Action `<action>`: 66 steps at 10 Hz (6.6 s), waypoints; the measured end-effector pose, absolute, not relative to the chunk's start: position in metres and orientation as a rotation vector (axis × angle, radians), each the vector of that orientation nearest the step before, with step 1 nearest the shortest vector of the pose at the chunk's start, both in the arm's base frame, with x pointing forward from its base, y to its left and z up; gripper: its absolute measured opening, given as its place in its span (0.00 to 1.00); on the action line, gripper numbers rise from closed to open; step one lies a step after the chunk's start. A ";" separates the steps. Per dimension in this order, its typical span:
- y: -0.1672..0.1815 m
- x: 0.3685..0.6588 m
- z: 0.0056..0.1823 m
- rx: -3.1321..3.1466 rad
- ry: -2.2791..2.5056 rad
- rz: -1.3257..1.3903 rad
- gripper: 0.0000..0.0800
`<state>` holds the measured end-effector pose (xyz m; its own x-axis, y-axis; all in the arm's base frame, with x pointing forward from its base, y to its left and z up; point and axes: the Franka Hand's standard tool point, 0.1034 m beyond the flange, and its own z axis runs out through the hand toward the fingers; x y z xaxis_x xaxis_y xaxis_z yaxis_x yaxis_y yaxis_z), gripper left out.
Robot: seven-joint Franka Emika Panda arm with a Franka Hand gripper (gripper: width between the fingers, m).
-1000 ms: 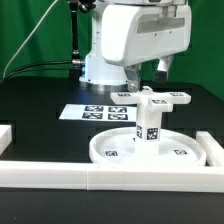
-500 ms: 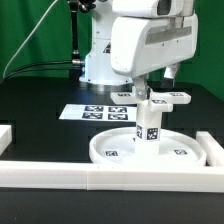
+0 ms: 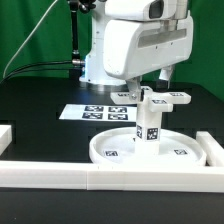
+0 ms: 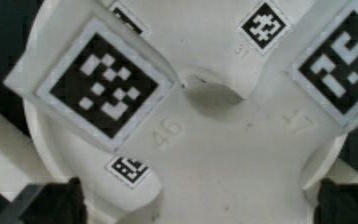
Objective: Assemble round table
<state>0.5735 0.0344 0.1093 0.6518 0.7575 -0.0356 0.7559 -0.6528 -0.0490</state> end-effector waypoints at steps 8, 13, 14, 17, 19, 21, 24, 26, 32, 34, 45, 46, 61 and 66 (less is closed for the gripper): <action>0.031 0.562 0.095 -2.834 -1.279 0.094 0.81; 0.032 0.563 0.095 -2.851 -1.242 0.093 0.56; 0.031 0.563 0.096 -2.853 -1.241 0.088 0.56; 0.030 0.563 0.095 -2.874 -1.196 0.089 0.56; 0.030 0.563 0.096 -2.949 -1.004 0.091 0.56; 0.031 0.564 0.096 -3.011 -0.814 0.092 0.56; 0.031 0.562 0.096 -3.098 -0.402 0.093 0.56; 0.032 0.561 0.096 -3.120 -0.099 0.054 0.56; 0.043 0.563 0.098 -3.051 0.646 0.045 0.56; 0.043 0.564 0.099 -2.977 0.902 0.043 0.56; 0.041 0.568 0.100 -2.491 1.813 0.037 0.56; 0.041 0.568 0.099 -2.417 1.898 0.026 0.56; 0.039 0.568 0.114 -1.810 2.391 0.047 0.78; 0.040 0.567 0.124 -1.824 2.364 0.052 0.81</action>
Offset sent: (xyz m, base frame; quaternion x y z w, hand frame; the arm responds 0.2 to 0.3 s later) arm -0.0102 0.0064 -0.0096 -0.0021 0.0113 0.0110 0.9999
